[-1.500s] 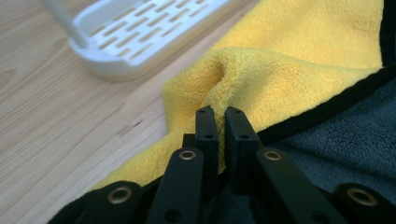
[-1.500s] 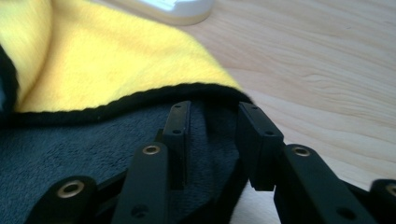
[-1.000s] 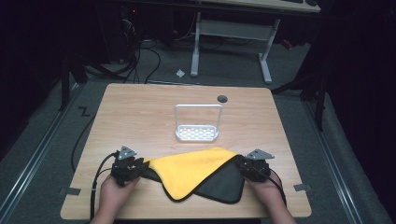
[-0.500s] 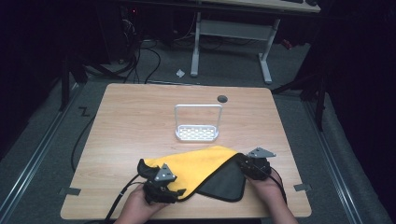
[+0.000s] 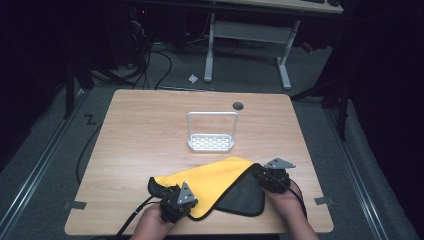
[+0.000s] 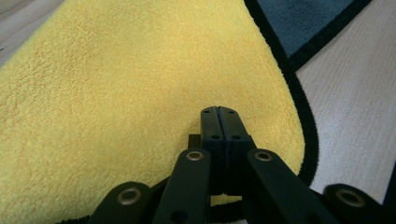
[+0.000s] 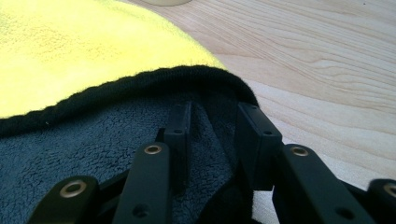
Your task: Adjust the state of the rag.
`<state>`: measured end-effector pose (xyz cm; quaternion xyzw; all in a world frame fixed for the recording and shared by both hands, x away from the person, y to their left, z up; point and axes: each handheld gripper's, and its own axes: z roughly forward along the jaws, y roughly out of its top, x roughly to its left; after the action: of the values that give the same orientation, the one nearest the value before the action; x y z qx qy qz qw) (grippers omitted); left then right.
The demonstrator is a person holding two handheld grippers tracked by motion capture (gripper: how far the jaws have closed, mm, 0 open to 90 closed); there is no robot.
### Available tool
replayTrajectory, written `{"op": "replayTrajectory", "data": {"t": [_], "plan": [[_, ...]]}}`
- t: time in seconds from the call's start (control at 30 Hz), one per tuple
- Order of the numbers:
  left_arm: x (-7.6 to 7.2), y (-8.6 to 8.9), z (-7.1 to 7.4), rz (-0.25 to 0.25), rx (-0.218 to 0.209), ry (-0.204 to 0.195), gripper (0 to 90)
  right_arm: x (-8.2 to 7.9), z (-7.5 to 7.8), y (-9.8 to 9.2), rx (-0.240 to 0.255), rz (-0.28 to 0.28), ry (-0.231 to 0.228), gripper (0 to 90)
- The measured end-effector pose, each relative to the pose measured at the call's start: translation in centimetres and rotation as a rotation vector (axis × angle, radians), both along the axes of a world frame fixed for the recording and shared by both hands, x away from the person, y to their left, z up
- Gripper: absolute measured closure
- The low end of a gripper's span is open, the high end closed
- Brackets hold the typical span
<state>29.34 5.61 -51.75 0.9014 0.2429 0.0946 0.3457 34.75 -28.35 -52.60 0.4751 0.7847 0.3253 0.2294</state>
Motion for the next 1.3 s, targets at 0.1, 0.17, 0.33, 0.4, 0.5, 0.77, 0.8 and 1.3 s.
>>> {"op": "replayTrajectory", "data": {"t": [0.1,0.17,0.33,0.4,0.5,0.77,0.8,1.3], "plan": [[-0.4,-0.2,0.5,-0.054,-0.086,0.061,70.2,0.0,0.0,0.0,0.001,0.0,0.003,67.6],[-0.7,-0.5,0.5,-0.079,-0.107,0.061,58.7,0.0,0.0,0.0,0.003,0.0,0.001,67.6],[-1.9,-2.1,-0.5,-0.105,-0.024,0.016,51.9,0.0,0.0,-0.1,0.006,0.0,0.001,67.2],[-2.1,-2.3,-0.5,-0.094,0.004,-0.016,61.4,0.0,0.0,-0.1,0.006,-0.001,0.002,67.2],[-1.8,-2.1,-0.3,-0.068,0.011,-0.017,78.1,0.0,0.0,-0.1,0.005,-0.001,0.002,67.2],[1.5,1.6,4.2,0.064,-0.146,-0.088,84.0,0.0,0.0,-0.1,0.006,-0.001,0.001,67.2],[1.5,1.6,4.2,0.064,-0.146,-0.088,83.8,0.0,0.0,-0.1,0.006,-0.002,0.001,67.2],[11.9,4.4,-0.3,0.314,-0.017,-0.015,83.6,-1.4,1.4,1.3,-0.007,0.018,-0.059,63.4]]}}
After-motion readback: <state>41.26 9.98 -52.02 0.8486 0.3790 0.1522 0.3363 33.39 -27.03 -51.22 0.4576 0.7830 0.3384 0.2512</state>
